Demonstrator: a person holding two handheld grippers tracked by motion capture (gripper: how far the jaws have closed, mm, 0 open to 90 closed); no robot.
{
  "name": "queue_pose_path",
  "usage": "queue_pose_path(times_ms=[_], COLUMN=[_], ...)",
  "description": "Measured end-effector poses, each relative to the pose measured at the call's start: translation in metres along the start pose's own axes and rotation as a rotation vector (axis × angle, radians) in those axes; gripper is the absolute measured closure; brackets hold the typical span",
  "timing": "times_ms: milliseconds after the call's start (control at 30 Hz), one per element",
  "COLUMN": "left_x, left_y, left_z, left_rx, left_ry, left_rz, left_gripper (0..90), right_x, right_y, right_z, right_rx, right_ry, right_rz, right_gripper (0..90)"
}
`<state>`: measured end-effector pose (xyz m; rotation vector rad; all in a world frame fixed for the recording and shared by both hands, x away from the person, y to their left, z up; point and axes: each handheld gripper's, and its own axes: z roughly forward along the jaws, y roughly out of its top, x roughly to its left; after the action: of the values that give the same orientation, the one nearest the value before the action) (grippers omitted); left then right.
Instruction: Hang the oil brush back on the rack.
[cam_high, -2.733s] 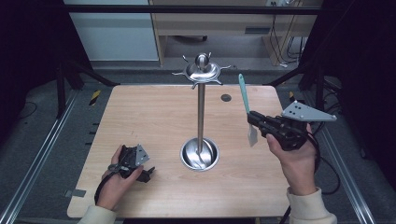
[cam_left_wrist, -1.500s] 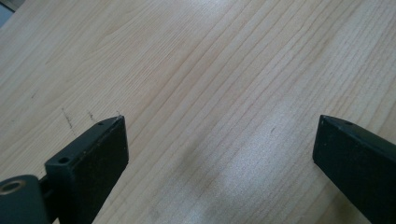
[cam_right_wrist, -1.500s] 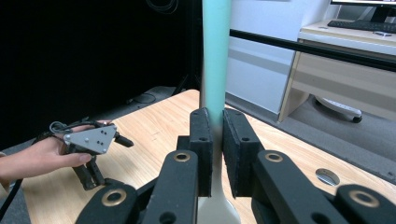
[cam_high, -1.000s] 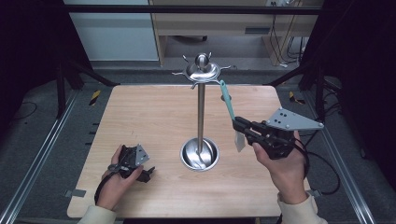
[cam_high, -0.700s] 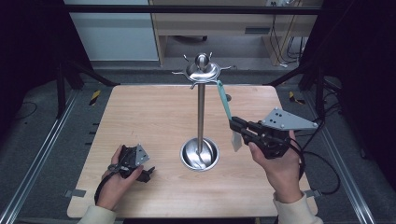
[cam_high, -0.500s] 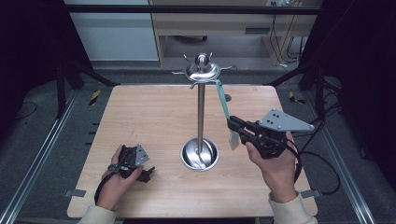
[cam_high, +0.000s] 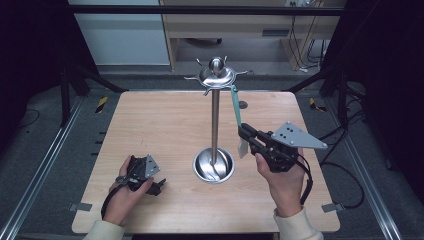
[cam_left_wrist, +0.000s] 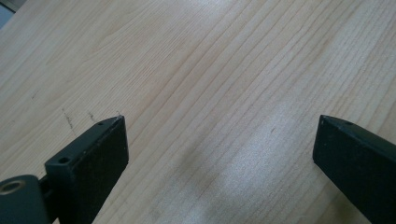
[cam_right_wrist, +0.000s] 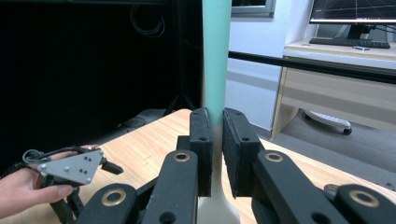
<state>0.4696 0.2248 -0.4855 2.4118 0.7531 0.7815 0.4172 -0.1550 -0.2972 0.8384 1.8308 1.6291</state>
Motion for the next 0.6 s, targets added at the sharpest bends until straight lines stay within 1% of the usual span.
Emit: queue_pose_path(times_ms=[333,600], left_x=[-0.0001,-0.0002], left_y=[0.0000,-0.0001], left_z=[0.0000,0.0002], left_rx=[0.000,0.001], left_ry=[-0.001,-0.002], left_rz=[0.000,0.000], left_gripper=[3.1,3.1], right_x=[0.0029,0.0033], right_y=[-0.0051,-0.0073], right_z=[0.0047,0.0077], right_rx=[-0.036,-0.046], right_ry=[-0.020,-0.016], right_rz=[0.010,0.016], right_gripper=[82.7,82.7])
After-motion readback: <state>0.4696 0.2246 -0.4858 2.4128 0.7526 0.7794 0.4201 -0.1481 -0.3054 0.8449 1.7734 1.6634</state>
